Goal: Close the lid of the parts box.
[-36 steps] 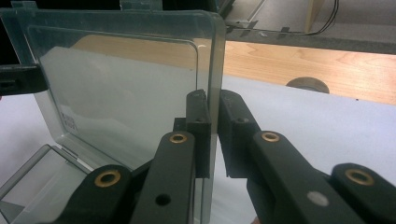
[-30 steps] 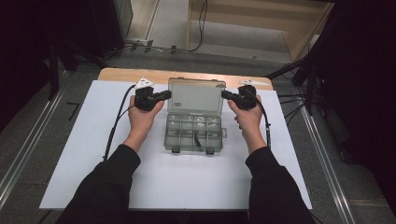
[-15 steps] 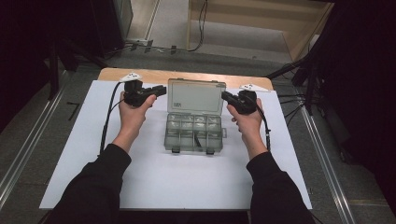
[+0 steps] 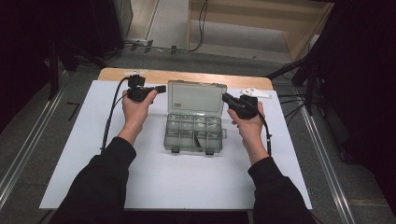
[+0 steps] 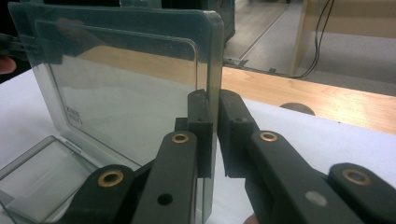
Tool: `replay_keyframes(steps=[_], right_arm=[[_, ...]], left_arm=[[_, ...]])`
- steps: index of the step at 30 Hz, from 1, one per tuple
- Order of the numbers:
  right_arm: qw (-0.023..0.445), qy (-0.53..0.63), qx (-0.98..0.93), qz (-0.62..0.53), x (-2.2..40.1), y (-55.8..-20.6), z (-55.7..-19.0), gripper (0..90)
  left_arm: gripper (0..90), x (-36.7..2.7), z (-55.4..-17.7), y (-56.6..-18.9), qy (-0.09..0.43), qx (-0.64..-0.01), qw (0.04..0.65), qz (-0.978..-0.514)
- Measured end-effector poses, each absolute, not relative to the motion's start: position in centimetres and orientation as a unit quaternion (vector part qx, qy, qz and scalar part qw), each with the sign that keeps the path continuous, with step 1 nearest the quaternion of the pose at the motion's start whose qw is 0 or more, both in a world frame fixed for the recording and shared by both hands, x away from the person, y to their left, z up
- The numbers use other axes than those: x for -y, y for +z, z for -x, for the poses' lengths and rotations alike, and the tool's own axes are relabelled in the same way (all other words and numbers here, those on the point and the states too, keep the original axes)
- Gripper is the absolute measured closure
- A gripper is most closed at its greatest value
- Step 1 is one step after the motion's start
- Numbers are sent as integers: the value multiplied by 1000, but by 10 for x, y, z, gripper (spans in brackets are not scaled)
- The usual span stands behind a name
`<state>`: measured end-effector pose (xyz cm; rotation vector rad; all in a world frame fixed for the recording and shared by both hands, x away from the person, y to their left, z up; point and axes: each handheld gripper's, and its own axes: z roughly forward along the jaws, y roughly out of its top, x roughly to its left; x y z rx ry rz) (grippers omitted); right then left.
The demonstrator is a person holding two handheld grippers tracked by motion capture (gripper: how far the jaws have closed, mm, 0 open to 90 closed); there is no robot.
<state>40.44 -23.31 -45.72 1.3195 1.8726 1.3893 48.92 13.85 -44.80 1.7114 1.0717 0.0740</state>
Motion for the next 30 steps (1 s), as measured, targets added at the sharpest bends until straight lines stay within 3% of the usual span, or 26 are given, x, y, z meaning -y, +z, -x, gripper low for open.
replay_keyframes(steps=[13, 21, 30], right_arm=[[242, 520, -683, -452, 236, -461, -395, 813], [181, 534, -683, -464, 242, -454, -386, 595], [188, 536, -674, -473, 261, -456, -371, 567]], left_arm=[[893, -129, -485, -448, 5, -423, 547, -722], [894, -131, -478, -444, 7, -405, 558, -724], [894, -135, -469, -444, 4, -391, 570, -723]])
